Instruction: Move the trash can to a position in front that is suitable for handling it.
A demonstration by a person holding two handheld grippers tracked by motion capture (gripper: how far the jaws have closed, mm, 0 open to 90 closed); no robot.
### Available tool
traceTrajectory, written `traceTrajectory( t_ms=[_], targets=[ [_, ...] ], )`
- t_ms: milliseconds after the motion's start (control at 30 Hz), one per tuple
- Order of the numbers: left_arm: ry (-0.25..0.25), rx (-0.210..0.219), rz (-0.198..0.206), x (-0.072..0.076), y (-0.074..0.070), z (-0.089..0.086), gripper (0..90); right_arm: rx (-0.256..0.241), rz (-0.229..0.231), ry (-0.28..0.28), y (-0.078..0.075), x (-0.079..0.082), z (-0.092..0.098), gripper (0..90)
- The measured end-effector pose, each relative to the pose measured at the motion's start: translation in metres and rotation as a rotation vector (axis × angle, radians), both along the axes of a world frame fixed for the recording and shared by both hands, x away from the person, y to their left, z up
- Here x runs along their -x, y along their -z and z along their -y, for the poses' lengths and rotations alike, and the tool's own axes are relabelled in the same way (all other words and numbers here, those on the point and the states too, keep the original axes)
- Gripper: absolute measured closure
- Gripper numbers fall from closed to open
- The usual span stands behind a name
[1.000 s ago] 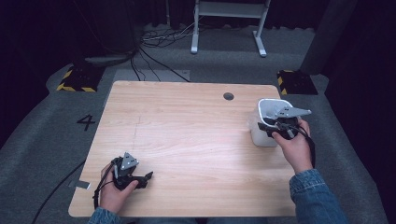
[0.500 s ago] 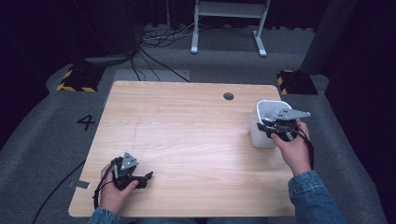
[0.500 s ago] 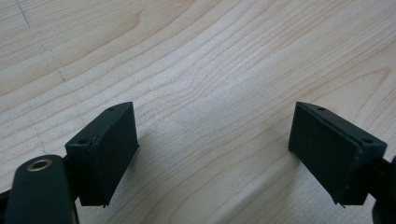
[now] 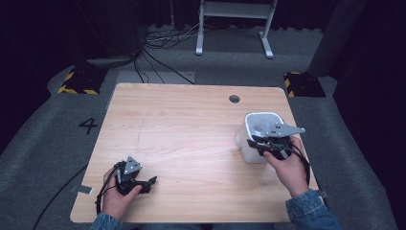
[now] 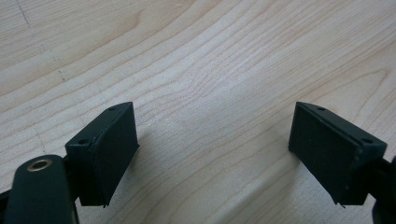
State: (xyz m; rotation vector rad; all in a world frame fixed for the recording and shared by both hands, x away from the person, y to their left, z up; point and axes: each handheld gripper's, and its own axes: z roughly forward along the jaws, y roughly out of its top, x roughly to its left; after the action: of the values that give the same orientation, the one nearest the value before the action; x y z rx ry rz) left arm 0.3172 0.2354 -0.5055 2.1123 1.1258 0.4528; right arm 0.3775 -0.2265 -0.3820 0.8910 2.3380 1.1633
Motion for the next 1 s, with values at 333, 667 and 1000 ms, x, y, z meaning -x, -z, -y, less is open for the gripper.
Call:
traceTrajectory(
  t_ms=[333, 667, 1000],
  targets=[
    [-0.001, 0.004, -0.002, 0.000, 0.000, 0.000, 15.1, -0.076, -0.031, -0.019, -0.002, 0.031, -0.033, 54.8],
    [-0.001, 0.003, -0.001, 0.000, 0.000, 0.000, 15.1, -0.132, 0.065, 0.045, -0.042, 0.027, -0.003, 43.7],
    [0.000, 0.000, 0.000, 0.000, 0.000, 0.000, 15.1, -0.103, 0.080, 0.195, -0.047, -0.006, 0.045, 38.0]
  ],
)
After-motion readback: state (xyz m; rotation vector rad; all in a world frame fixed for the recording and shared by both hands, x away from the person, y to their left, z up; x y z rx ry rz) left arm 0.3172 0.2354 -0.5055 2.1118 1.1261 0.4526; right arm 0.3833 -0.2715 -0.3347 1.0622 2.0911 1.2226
